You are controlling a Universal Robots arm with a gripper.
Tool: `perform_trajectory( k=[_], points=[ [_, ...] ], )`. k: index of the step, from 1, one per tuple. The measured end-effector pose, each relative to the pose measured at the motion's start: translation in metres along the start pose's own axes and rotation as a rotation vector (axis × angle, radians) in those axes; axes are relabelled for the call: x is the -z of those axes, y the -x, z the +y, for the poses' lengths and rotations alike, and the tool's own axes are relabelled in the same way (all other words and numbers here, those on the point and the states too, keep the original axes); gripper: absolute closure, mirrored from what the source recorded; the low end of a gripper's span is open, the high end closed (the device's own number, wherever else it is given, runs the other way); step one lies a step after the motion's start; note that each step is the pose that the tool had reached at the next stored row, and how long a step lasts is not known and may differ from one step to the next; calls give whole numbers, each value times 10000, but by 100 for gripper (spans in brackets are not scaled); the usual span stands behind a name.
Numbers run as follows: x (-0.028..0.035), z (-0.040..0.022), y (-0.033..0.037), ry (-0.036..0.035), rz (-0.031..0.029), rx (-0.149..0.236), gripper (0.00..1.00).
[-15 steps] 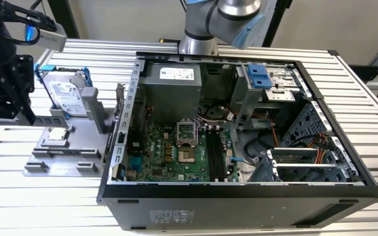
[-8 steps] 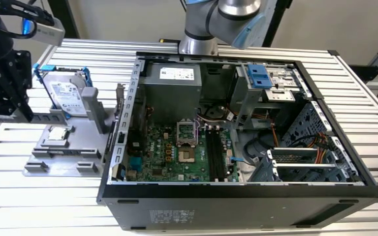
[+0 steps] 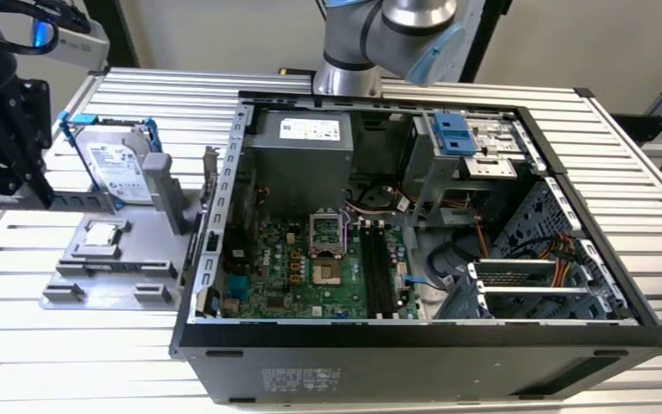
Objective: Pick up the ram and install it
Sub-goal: 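Pick up the ram and move it above insertion slot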
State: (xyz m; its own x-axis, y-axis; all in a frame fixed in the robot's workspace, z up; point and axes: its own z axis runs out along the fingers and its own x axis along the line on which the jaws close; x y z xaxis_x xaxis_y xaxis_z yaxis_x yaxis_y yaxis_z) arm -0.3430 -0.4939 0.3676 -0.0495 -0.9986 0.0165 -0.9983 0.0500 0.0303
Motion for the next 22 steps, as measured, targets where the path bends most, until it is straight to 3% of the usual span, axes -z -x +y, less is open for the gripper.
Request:
perform_trajectory(
  k=[22],
  points=[
    [202,6,-3,0,-1,0,100]
  ],
)
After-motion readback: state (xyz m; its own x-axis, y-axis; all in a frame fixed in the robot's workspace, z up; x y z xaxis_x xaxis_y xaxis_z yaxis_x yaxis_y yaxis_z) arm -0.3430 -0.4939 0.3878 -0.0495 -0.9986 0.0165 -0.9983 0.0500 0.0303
